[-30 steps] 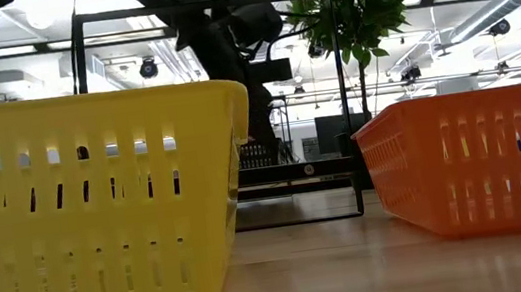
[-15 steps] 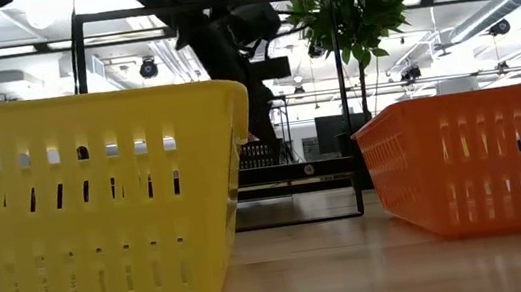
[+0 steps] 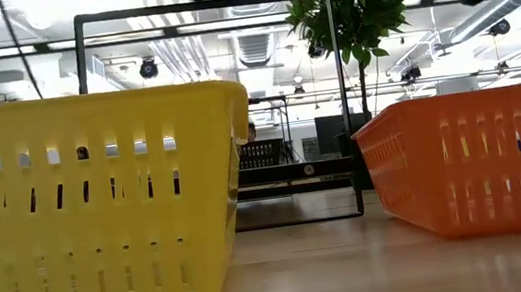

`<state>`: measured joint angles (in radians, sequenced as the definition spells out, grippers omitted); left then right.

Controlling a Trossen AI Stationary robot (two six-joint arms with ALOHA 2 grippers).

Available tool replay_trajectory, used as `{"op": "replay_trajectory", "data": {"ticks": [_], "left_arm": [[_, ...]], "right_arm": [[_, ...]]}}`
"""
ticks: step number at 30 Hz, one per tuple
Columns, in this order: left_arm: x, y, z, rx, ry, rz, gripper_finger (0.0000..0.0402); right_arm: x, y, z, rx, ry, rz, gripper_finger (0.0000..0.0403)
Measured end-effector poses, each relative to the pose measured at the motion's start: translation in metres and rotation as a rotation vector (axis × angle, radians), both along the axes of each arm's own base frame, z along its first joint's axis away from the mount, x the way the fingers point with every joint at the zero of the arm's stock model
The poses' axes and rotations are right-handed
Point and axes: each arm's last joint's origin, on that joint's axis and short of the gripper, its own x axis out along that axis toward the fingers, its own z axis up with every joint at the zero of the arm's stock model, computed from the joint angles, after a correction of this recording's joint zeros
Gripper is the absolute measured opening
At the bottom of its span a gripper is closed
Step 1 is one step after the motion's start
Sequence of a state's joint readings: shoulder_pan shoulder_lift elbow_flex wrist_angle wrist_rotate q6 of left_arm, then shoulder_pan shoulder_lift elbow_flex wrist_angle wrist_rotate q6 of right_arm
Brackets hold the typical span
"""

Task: Stack baskets on shelf by color
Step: Put the top yellow bin on the shelf

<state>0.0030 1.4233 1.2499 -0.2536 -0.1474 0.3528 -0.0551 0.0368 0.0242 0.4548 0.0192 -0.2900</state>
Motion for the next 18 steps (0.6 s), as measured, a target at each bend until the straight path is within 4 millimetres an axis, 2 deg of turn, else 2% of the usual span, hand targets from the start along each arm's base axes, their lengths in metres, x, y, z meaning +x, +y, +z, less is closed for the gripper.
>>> {"op": "replay_trajectory", "data": {"ticks": [3, 6, 11, 18], "left_arm": [[-0.020, -0.016, -0.010, 0.052, -0.123, -0.085, 0.0006], [-0.039, -0.024, -0.021, 0.086, -0.262, -0.130, 0.0006], [-0.069, -0.023, -0.032, 0.113, -0.454, -0.131, 0.0006], [-0.101, -0.020, -0.031, 0.135, -0.628, -0.119, 0.0006]], "right_arm": [[0.002, 0.001, -0.002, 0.079, 0.017, 0.059, 0.0009], [0.006, 0.001, -0.003, 0.193, 0.032, 0.116, 0.0009], [0.013, 0.004, 0.000, 0.285, 0.007, 0.194, 0.0009], [0.030, 0.010, -0.003, 0.336, 0.042, 0.225, 0.0009]]}}
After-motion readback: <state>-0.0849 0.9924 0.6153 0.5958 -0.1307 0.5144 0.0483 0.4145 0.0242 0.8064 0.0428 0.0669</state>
